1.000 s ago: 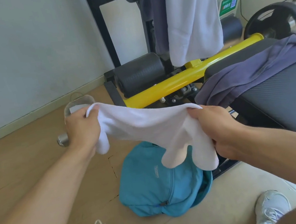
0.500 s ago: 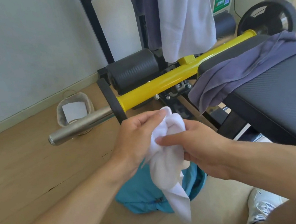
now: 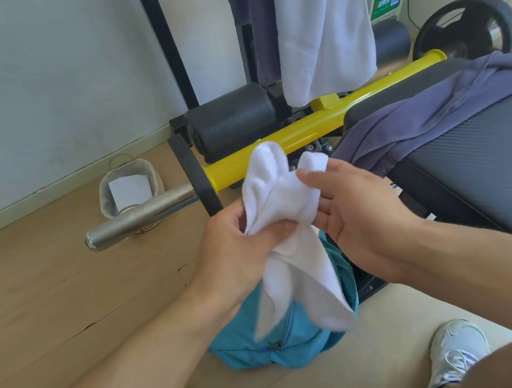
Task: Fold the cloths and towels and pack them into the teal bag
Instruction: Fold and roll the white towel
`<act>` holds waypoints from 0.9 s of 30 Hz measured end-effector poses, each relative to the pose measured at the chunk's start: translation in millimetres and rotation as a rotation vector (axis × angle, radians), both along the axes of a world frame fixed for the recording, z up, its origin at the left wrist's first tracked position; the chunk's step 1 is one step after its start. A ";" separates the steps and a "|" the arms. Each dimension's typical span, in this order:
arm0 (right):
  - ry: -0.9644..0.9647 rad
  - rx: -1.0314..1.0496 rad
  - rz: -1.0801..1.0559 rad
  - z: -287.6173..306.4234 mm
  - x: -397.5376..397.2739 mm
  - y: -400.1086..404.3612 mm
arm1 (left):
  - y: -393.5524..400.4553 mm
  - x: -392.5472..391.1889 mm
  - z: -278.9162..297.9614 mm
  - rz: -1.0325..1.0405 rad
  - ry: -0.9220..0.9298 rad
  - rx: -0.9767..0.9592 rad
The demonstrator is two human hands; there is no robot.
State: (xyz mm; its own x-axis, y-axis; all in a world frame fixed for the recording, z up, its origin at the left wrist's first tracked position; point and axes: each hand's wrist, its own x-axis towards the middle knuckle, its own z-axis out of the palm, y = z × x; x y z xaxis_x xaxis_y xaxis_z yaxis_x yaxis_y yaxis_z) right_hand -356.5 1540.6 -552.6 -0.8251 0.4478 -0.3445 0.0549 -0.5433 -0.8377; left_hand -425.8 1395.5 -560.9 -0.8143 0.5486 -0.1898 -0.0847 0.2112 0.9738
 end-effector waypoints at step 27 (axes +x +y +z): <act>0.014 1.099 0.207 -4.6 -2.5 19.5 | 1.4 -22.8 12.1 0.185 -0.510 0.435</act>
